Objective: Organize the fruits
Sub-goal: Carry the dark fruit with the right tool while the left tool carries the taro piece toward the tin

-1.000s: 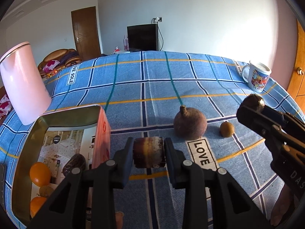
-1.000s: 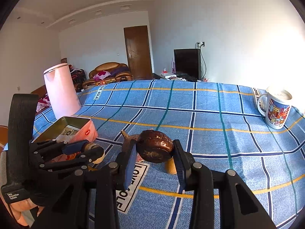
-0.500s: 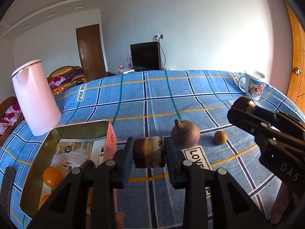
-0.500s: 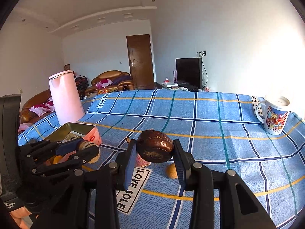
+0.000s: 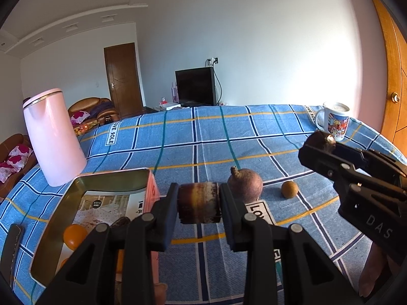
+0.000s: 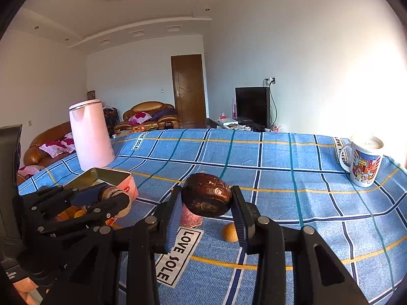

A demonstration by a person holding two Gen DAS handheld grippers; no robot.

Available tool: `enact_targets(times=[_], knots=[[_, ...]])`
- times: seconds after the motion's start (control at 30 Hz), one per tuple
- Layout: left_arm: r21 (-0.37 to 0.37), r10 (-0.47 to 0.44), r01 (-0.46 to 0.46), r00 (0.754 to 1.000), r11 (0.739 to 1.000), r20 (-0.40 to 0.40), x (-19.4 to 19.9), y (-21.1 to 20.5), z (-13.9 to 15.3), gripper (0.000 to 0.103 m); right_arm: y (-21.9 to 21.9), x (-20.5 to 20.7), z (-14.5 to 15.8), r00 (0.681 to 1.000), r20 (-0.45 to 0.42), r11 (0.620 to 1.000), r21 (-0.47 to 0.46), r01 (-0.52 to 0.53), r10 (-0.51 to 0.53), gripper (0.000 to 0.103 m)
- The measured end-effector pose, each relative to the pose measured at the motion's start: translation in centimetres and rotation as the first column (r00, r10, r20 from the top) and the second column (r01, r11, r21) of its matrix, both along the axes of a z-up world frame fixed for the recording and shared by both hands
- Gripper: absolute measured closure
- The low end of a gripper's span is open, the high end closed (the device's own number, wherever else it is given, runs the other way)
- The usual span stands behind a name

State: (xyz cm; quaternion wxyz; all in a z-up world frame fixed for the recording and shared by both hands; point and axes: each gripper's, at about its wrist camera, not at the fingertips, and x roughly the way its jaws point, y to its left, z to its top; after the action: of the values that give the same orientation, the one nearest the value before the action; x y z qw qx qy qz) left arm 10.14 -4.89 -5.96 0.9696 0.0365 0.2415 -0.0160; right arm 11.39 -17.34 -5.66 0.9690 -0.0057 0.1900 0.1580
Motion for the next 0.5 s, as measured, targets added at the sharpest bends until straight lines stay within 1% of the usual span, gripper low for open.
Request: enact_targets(times=[0.2,0.5], knots=[[0.002,0.001,-0.001,1.000,1.000,0.025,-0.6,-0.1,0.2,0.070,-0.1,-0.2,0.1,1.000,0.016,1.000,0.000,0.000,0.000,0.064],[0.009,0.007,-0.008,0.997,1.000,0.071,-1.4,-0.3,0.5,0.070,0.2,-1.1,0.5,0.998,0.066,1.000,-0.013,-0.002,0.002,0.064]])
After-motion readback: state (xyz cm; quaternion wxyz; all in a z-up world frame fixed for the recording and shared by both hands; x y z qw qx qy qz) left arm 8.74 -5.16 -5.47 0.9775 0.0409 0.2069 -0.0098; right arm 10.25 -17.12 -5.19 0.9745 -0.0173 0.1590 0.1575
